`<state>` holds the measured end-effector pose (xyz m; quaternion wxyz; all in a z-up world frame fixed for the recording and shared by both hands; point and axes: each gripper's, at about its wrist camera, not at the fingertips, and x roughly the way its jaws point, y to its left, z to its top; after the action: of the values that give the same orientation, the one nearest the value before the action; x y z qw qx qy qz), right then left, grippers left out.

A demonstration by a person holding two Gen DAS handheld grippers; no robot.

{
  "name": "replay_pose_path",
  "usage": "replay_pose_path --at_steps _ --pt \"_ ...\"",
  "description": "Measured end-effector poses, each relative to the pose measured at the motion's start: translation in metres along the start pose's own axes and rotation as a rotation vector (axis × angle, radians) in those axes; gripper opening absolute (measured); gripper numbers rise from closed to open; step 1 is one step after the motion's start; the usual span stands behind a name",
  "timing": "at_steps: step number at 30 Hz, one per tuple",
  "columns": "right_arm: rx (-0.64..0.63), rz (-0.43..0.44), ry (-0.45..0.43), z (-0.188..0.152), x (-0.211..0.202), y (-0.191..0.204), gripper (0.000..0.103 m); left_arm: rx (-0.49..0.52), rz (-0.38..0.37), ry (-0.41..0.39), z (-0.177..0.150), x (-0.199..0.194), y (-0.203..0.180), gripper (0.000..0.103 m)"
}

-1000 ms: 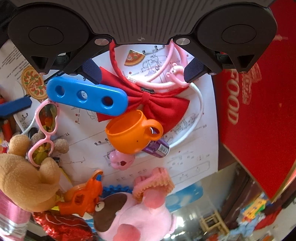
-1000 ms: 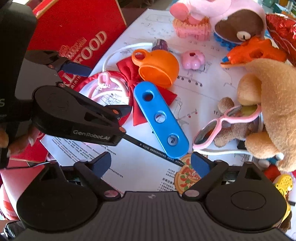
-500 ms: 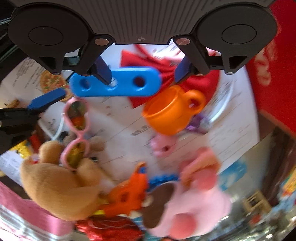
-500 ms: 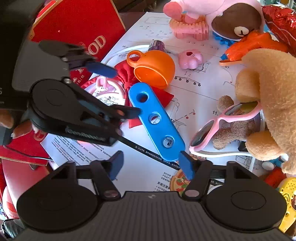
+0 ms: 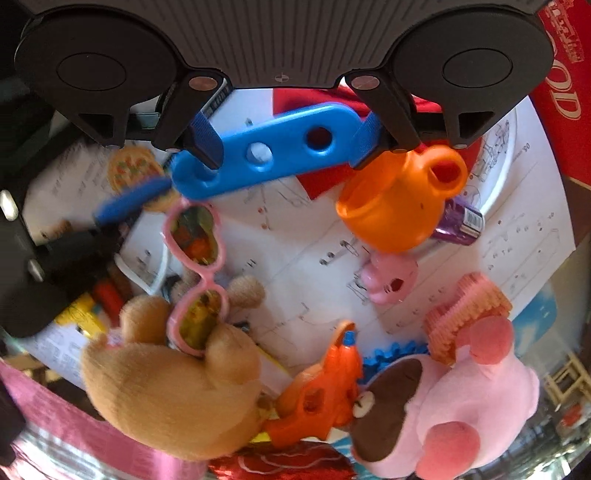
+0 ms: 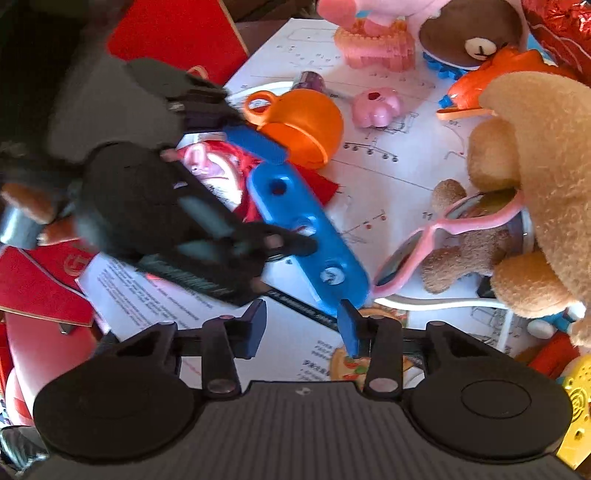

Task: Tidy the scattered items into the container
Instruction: 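Close the right tool on the blue bar while the left tool approaches it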

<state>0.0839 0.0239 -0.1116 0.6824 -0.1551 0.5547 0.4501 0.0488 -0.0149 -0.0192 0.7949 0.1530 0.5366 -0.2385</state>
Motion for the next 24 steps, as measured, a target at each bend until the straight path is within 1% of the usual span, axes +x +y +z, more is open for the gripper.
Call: replay_pose_path --at_steps 1,3,4,6,10,13,15,19,21,24 --pt "0.005 -0.004 -0.004 0.0 0.0 -0.003 0.046 0.014 0.005 0.002 -0.003 -0.001 -0.001 0.086" --pt "0.012 -0.004 -0.007 -0.002 0.0 -0.008 0.046 0.036 0.017 0.006 -0.009 -0.003 -0.003 0.086" --pt "0.014 -0.012 -0.008 -0.003 0.0 -0.009 0.044 0.048 0.011 0.01 -0.011 -0.004 -0.003 0.088" --pt "0.024 -0.034 -0.013 -0.005 0.0 -0.014 0.044 0.078 -0.006 0.023 -0.014 -0.007 -0.007 0.088" --pt "0.066 -0.016 -0.027 -0.006 -0.003 -0.027 0.043 0.151 0.046 0.035 -0.009 -0.007 -0.018 0.087" --pt "0.068 0.002 -0.031 -0.005 -0.003 -0.029 0.043 0.242 0.094 0.024 -0.002 -0.002 -0.024 0.087" --pt "0.056 0.015 -0.033 -0.005 -0.004 -0.029 0.043 0.332 0.098 0.025 -0.001 0.005 -0.028 0.087" --pt "0.045 0.045 -0.043 -0.008 -0.011 -0.031 0.043 0.445 0.116 0.099 -0.002 0.021 -0.033 0.087" --pt "0.044 0.058 -0.053 -0.008 -0.016 -0.033 0.043 0.442 0.102 0.12 -0.004 0.021 -0.032 0.086" --pt "0.035 0.082 -0.073 -0.007 -0.021 -0.032 0.044 0.363 0.052 0.119 -0.01 0.011 -0.027 0.082"
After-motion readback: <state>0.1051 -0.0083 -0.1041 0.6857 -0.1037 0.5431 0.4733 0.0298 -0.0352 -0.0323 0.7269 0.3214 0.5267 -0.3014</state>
